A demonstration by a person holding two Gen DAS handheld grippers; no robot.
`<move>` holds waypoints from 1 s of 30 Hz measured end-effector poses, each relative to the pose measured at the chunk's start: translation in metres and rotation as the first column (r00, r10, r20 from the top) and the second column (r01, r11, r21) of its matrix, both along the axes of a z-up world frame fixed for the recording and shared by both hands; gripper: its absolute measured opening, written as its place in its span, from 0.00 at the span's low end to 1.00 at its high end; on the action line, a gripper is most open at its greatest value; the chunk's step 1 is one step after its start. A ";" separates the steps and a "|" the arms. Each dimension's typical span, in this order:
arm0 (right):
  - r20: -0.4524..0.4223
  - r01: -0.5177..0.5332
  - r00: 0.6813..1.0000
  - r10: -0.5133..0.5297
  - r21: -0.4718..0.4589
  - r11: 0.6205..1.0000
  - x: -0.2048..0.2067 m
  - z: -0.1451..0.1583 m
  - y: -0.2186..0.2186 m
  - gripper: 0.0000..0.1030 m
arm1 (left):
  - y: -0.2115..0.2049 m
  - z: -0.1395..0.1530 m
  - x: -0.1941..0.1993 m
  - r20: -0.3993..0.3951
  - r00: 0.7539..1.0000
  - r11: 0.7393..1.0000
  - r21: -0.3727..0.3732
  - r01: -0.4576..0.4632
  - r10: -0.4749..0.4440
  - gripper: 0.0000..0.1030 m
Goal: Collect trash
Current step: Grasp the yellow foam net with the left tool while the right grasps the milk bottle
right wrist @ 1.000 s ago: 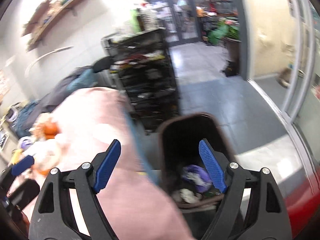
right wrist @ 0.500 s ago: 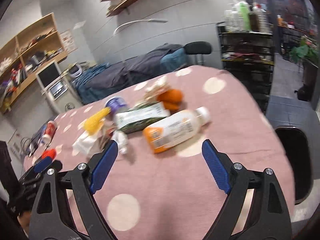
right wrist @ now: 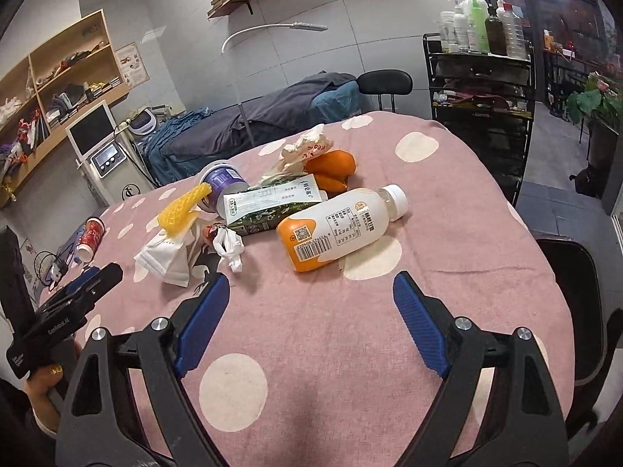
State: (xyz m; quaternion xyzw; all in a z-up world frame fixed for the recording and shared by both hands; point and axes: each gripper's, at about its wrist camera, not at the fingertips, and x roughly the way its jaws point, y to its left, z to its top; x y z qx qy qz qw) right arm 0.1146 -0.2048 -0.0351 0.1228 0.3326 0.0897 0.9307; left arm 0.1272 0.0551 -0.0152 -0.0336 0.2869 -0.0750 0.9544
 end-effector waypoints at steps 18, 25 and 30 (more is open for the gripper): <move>-0.125 -0.026 0.992 0.026 -0.002 1.000 0.054 -0.012 0.001 0.83 | -0.041 -0.004 0.126 -0.220 0.969 0.970 0.188 0.157 -0.114 0.65; -0.215 0.027 0.977 0.000 0.120 0.992 0.077 -0.022 -0.012 0.83 | -0.022 -0.004 0.119 -0.210 0.968 0.986 0.057 0.155 -0.140 0.20; -0.297 0.073 0.955 0.000 0.234 0.969 0.099 -0.034 -0.017 0.82 | -0.013 0.007 0.103 -0.153 0.980 0.992 0.008 0.130 -0.127 0.18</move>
